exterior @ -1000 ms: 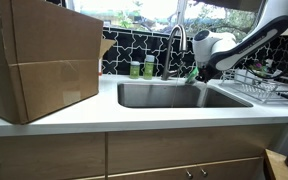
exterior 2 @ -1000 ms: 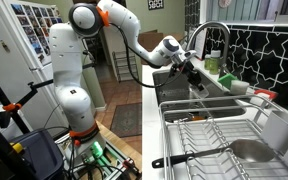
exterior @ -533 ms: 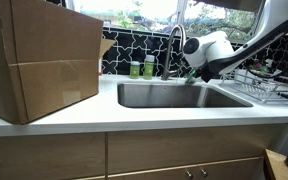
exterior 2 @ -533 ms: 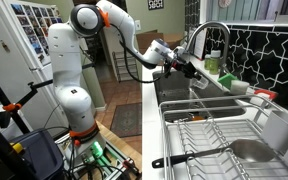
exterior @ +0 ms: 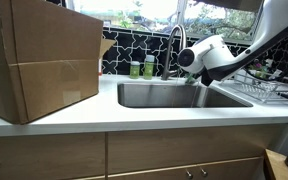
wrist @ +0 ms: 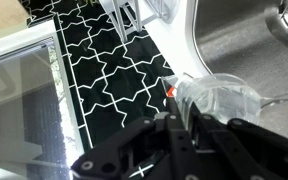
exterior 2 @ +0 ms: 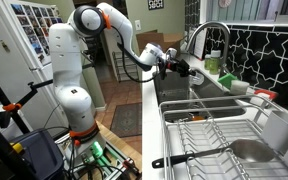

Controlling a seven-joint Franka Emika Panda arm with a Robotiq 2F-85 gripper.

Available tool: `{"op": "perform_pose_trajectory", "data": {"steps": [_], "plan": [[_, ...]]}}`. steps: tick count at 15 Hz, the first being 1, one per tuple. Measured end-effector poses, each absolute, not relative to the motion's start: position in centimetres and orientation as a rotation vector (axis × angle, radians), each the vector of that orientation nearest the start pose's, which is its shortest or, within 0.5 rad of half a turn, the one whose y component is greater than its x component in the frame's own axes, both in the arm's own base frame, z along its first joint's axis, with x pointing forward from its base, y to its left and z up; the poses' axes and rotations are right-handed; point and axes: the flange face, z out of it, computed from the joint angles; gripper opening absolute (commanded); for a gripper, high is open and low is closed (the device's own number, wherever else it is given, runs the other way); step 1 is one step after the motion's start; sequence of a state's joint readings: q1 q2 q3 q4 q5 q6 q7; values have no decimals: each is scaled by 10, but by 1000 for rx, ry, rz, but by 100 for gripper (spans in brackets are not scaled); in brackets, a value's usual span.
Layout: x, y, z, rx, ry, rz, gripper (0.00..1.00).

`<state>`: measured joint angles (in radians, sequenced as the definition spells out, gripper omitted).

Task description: Take the container out of the sink then empty it and place it upside down on the edge of the sink

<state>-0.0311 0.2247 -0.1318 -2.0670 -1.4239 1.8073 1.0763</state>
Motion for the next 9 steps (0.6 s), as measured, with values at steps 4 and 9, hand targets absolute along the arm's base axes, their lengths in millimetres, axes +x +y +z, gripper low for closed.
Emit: {"op": "perform_pose_trajectory", "data": {"steps": [4,9], "plan": [[549,-170,353,1760,-405,221,3],[551,-139,355,1572,-312,194,3]]}}
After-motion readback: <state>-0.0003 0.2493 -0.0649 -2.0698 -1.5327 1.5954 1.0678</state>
